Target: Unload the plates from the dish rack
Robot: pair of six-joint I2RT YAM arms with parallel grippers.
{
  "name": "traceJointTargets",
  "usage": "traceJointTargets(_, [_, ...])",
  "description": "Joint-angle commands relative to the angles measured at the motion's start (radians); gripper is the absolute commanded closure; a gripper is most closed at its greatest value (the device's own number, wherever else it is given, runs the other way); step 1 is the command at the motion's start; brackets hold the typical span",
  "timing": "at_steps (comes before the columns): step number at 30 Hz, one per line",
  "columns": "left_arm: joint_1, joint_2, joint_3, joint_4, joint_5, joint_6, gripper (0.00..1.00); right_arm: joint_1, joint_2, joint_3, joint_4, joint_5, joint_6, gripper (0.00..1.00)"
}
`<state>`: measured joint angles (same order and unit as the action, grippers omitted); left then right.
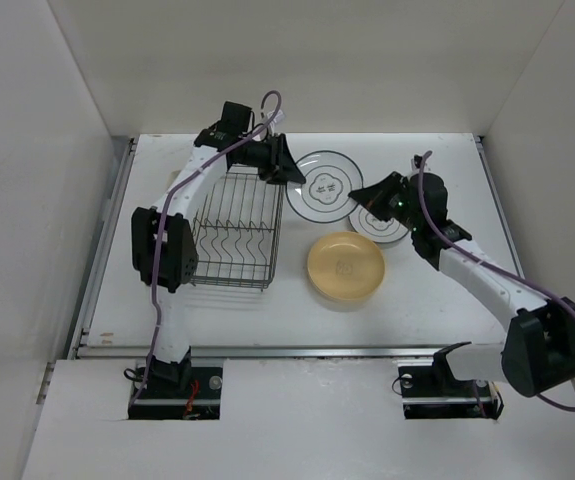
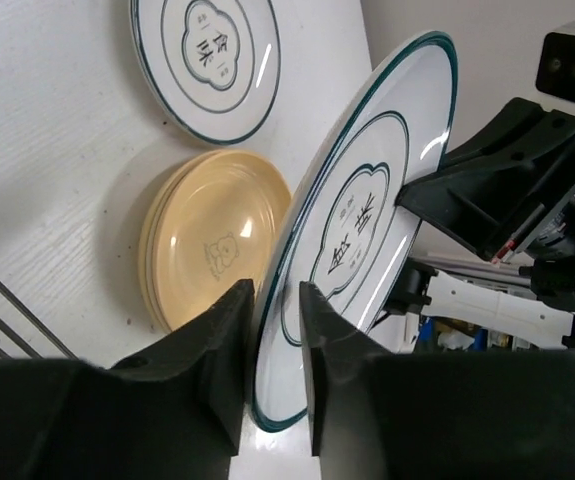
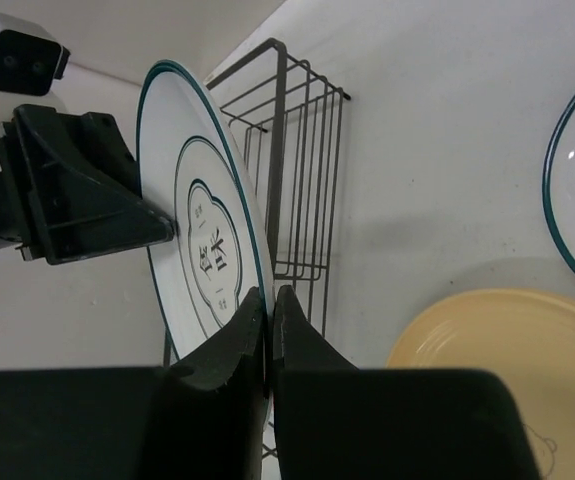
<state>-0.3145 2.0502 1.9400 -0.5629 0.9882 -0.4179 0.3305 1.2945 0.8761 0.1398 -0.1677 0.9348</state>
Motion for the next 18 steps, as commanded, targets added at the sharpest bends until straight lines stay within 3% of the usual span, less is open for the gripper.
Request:
traceJointTargets(1, [-0.04, -0.047, 0.057, -0.058, 0.035, 0.025, 0.78, 0.012, -0.001, 0.011, -0.061, 0.106, -0.036, 1.0])
traceJointTargets(2, [-0.04, -0.047, 0.075, -0.137, -0.003, 0.092, 0.65, 0.012, -0.011, 0.011, -0.081, 0.141, -0.036, 1.0])
traceJointTargets(5, [-0.053, -0.036, 0.172, -0.262, -0.222, 0.192, 0.51, 0.002, -0.05, 0.011, -0.13, 0.218, -0.018, 1.0])
traceJointTargets(6, [-0.054, -0.036, 0.187, -0.305, -0.267, 0.211, 0.37, 0.002, -0.069, 0.011, -0.141, 0.233, -0.017, 1.0])
traceJointTargets(10, [-0.054, -0.047, 0.197, -0.315, -0.359, 0.222, 0.17, -0.018, -0.093, 0.011, -0.189, 0.292, -0.008, 1.0])
traceJointTargets(14, [-0.054, -0.068, 0.197, -0.315, -0.447, 0.231, 0.0, -0.027, -0.129, 0.011, -0.247, 0.368, 0.015, 1.0])
traceJointTargets(18, [-0.063, -0.079, 0.223, -0.345, -0.581, 0.261, 0.0, -0.062, -0.139, -0.011, -0.267, 0.418, 0.024, 1.0])
